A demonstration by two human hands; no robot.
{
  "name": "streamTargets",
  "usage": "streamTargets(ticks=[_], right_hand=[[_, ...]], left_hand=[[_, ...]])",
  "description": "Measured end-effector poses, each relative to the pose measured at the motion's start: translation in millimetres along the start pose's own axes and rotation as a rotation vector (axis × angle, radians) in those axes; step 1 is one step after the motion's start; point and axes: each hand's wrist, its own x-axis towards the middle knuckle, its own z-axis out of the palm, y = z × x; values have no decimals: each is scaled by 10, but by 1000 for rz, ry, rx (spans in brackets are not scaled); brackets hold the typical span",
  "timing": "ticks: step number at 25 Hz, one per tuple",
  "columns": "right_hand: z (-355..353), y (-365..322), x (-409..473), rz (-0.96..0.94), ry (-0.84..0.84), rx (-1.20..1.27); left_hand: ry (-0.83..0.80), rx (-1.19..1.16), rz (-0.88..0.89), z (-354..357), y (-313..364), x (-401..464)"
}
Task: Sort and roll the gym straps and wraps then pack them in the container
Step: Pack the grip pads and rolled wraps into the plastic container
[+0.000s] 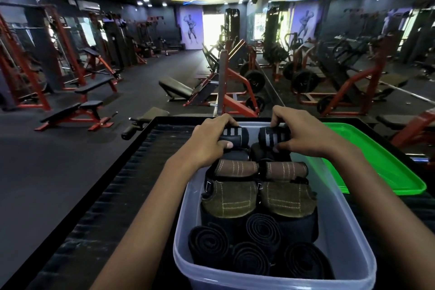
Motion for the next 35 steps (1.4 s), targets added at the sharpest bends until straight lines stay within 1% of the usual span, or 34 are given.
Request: streamTargets(ticks=[4,7,11,15,17,19,23,31,35], right_hand=[[32,-17,6,-37,47,-91],[54,-29,48,-90,98,-36],[85,-27,125,-66,23,22],[80,-75,131,-86,3,-136],[79,-91,120,-100,12,-157],[70,-82,121,-92,15,-124],[51,-83,120,-72,10,-90],[59,-136,78,-54,34,-160],[3,-193,77,-91,-45,-262]], left_hand=[[10,68,8,13,-1,34],[43,90,2,16,-24,49],[94,99,-18,33,-36,83],[121,81,-39,32,-54,102],[156,92,-64,34,-60,102],[174,102,-101,33,-65,108],[144,117,-133,13,-57,120],[115,119,-96,0,-34,79],[99,182,-69,-10,-4,67]])
